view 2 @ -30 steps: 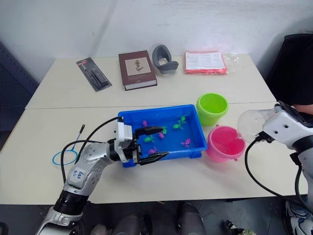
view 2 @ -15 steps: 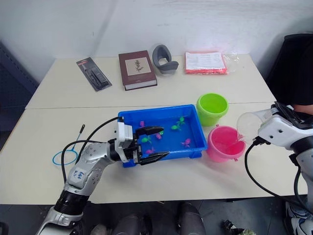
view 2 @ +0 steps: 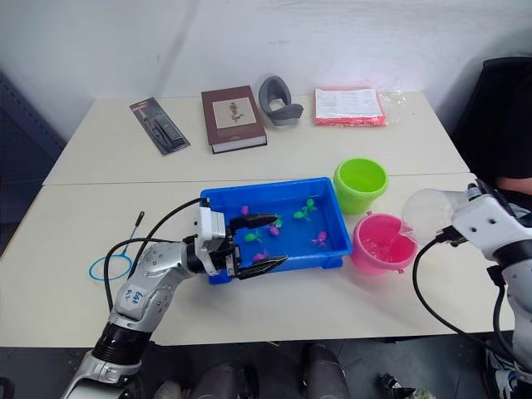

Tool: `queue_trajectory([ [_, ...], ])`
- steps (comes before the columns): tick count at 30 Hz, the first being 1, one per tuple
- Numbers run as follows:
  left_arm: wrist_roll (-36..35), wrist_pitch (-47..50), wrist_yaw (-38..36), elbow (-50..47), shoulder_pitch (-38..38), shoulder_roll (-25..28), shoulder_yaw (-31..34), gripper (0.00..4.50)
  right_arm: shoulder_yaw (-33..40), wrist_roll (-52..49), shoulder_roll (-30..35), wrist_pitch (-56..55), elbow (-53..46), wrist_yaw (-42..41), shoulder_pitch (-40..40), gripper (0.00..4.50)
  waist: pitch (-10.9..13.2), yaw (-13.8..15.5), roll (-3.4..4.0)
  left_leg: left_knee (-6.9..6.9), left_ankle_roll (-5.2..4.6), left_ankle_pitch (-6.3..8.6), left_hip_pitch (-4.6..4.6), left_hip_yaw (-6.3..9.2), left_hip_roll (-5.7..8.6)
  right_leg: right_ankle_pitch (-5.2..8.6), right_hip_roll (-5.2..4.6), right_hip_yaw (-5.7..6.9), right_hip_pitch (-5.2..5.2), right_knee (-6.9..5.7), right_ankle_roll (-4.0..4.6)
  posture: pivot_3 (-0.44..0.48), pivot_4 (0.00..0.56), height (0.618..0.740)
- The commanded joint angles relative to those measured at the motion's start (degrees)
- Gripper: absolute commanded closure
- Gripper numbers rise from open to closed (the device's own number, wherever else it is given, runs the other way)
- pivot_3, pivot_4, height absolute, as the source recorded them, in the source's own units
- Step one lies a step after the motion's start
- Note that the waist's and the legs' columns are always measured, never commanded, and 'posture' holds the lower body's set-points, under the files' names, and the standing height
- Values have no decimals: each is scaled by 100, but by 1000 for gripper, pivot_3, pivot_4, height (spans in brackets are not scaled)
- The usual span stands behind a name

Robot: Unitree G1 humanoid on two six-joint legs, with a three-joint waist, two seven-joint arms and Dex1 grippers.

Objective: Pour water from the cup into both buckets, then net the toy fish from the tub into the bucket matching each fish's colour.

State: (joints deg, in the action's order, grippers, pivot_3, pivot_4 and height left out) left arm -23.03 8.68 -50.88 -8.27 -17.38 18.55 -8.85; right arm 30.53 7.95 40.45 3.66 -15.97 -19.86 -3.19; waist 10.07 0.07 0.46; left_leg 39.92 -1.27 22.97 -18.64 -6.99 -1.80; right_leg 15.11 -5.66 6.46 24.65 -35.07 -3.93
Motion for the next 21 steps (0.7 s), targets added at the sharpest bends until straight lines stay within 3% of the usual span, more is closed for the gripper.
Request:
queue_trajectory([
  [1, -122, -146, 55, -189, 63, 82, 329, 0, 661, -882, -163, 1030, -438, -15, 298, 4446, 0, -2, 0, 0, 0, 0, 0, 0, 0, 0, -1, 0, 0, 0, 0, 0, 150, 740],
  [5, -229, -107, 179, -159, 82, 126, 682, 0, 956, -1781, -284, 2628, -548, 80, 897, 4446, 0, -6, 0, 1, -1, 0, 0, 4, -2, 0, -6, 1, 0, -2, 0, 0, 150, 740],
  [9, -247, -90, 349, 48, -96, 99, 963, 0, 740, -1825, -61, 3977, -441, 541, 1791, 4446, 0, -16, 3, 1, -3, 0, -3, 4, -1, 0, -13, 2, 3, -6, 1, 0, 150, 740],
  [15, -115, -173, 597, 298, -347, -29, 1062, 0, -284, -1586, 367, 4019, 579, 487, 2923, 4446, 0, -19, 4, 3, -7, -3, -21, 5, 1, 0, -7, 11, 17, -5, 0, 0, 150, 740],
  [21, -53, -231, 680, 348, -440, -87, 984, 0, -1456, -1019, 578, 3311, 1801, 424, 3683, 4446, 0, -8, 3, 12, -20, -11, -65, 3, 18, -5, -2, 24, 56, -37, -8, 0, 150, 740],
])
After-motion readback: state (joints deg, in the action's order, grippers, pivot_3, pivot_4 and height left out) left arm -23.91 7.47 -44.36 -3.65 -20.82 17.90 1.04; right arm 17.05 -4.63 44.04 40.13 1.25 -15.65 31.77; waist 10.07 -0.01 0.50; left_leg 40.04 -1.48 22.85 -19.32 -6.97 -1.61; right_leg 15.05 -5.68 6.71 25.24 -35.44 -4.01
